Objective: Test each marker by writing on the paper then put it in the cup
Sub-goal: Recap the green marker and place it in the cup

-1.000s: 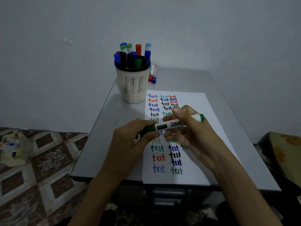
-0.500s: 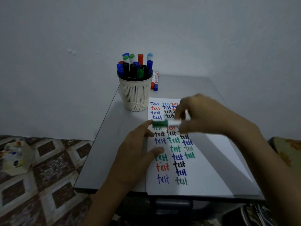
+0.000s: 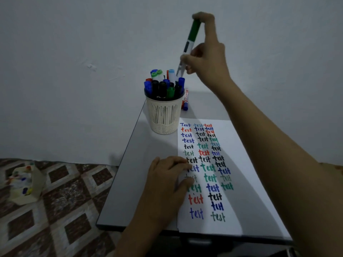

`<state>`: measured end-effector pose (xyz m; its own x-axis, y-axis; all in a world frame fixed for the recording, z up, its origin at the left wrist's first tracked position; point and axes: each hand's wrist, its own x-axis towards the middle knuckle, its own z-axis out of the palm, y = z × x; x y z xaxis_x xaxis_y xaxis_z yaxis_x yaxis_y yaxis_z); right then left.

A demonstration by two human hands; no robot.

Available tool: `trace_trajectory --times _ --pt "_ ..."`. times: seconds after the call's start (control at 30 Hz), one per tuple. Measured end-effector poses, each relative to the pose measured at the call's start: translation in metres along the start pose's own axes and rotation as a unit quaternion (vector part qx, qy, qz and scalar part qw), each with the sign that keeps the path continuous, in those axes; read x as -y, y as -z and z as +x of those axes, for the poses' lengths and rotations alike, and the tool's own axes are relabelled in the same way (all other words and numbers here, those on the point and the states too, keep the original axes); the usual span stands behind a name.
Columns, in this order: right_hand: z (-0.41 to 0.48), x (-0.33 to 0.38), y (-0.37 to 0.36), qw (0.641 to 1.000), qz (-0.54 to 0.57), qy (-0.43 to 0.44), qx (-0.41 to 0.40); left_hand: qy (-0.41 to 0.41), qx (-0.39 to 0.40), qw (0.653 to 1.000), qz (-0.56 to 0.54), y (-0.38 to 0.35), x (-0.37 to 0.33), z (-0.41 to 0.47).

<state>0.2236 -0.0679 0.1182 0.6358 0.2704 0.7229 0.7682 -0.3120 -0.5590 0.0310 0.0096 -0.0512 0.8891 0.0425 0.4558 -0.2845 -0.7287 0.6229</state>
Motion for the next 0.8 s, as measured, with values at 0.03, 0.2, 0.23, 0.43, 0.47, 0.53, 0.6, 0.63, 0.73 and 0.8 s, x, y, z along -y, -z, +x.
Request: trace_trajectory --times 0.03,0.2,0.23,0.43,0.47,0.53,0.6,0.63,0.73,0.8 --pt "-0.001 -0.001 -0.003 1.000 0.007 -0.004 0.020 -0.001 -0.001 1.000 -0.002 0.000 0.000 0.000" --pt "-0.010 -0.013 -0.008 0.994 0.018 -0.031 0.101 0.007 0.007 1.000 -0.004 -0.001 0.000 0.000" --pt "-0.011 -0.014 -0.008 0.995 0.028 -0.030 0.094 0.009 0.007 1.000 -0.005 0.000 0.000 0.000" --pt "-0.019 -0.019 -0.015 0.996 0.017 -0.035 0.085 0.015 0.003 1.000 -0.010 0.001 -0.002 -0.001" --pt "-0.020 -0.019 -0.016 0.996 0.030 -0.038 0.074 0.012 0.000 1.000 -0.011 0.000 -0.002 -0.001" --pt "-0.018 -0.017 -0.015 0.996 0.058 -0.045 0.057 0.008 -0.006 1.000 -0.014 0.000 -0.002 -0.001" --pt "-0.014 -0.019 -0.012 0.990 0.102 -0.084 0.042 0.008 -0.009 1.000 -0.014 0.000 -0.002 -0.001" --pt "-0.012 -0.023 -0.011 0.984 0.128 -0.117 0.030 0.010 -0.009 1.000 -0.014 0.000 -0.002 -0.001" --pt "-0.023 -0.054 -0.018 0.976 0.082 -0.201 0.033 0.014 -0.006 1.000 -0.016 0.000 -0.002 -0.001" --pt "-0.035 -0.080 -0.029 0.962 -0.072 -0.219 0.149 0.012 -0.008 1.000 -0.014 0.000 -0.003 -0.001"
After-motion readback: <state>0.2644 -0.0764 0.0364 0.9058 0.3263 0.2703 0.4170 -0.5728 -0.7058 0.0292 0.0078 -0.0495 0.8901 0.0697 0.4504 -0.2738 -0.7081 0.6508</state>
